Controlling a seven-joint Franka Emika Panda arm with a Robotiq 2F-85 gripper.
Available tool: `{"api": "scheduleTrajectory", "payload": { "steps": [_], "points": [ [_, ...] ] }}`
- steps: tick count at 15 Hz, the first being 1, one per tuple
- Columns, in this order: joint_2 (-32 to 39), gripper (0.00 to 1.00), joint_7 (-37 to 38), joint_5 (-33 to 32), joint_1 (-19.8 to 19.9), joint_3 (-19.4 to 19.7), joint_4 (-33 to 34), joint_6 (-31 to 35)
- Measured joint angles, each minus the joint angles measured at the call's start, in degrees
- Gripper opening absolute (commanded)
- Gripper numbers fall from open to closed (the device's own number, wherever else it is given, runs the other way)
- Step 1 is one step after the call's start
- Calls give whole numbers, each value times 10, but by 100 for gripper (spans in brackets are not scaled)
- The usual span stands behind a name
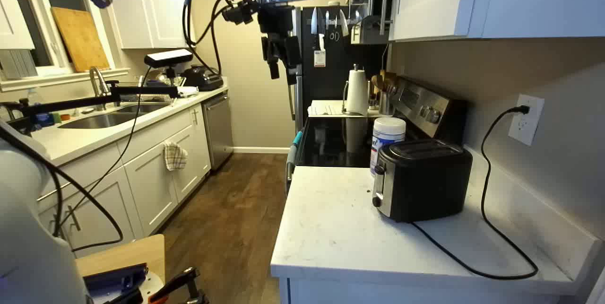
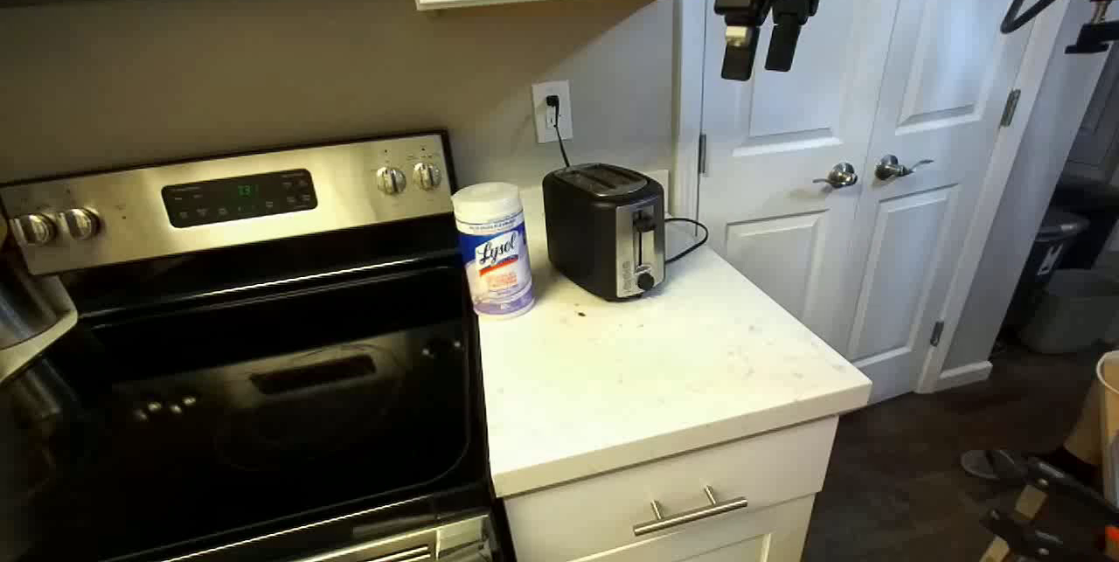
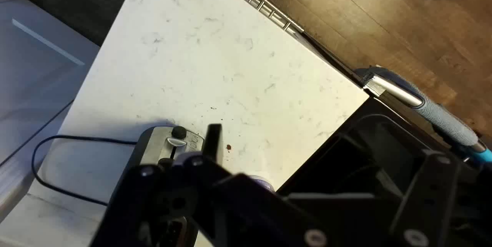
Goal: Push down the switch of the toaster
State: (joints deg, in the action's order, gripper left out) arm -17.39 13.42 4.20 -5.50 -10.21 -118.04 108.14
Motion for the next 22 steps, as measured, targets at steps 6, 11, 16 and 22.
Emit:
{"api": "scheduleTrajectory", "payload": {
  "steps": [6, 11, 16, 22],
  "points": [
    [0, 100, 0, 0, 0, 0, 0, 0],
    [0, 100, 10, 0, 0, 1, 0, 0],
    [3, 100, 24, -1, 0, 0, -6, 15],
    [33, 100, 33, -6, 2, -1, -55, 167]
  ]
}}
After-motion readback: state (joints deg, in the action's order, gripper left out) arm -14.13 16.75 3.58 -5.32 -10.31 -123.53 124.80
